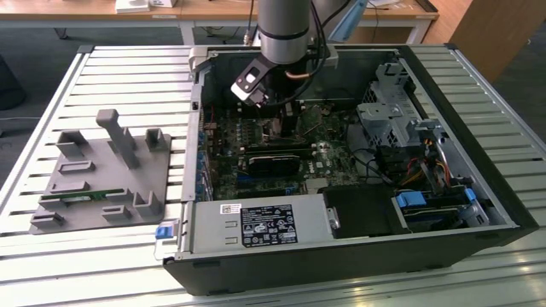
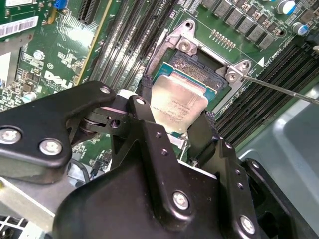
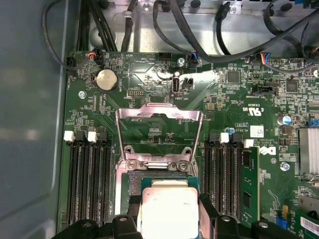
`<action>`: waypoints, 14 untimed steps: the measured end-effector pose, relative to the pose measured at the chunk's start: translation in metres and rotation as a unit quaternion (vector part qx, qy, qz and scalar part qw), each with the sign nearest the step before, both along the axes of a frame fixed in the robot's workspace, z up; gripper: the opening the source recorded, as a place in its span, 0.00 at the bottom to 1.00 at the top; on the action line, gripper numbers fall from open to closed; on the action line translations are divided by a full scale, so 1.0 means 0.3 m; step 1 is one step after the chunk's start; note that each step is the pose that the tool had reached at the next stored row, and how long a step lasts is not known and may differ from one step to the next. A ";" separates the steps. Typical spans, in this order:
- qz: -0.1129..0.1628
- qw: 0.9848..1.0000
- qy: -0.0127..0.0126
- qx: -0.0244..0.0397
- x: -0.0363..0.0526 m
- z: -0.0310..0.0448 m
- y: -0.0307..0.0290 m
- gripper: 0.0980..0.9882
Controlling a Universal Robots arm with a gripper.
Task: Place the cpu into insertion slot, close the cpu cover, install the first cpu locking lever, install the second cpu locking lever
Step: 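Place the cpu into insertion slot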
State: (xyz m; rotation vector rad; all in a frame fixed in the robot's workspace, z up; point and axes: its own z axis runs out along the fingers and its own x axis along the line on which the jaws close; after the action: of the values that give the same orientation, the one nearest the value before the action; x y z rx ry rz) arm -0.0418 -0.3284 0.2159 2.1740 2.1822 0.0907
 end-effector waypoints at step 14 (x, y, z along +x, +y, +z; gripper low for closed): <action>-0.001 1.000 0.000 0.000 -0.003 -0.023 0.021 0.49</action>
State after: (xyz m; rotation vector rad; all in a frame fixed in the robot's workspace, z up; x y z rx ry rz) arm -0.0427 -0.3220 0.2091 2.1764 2.1789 0.0895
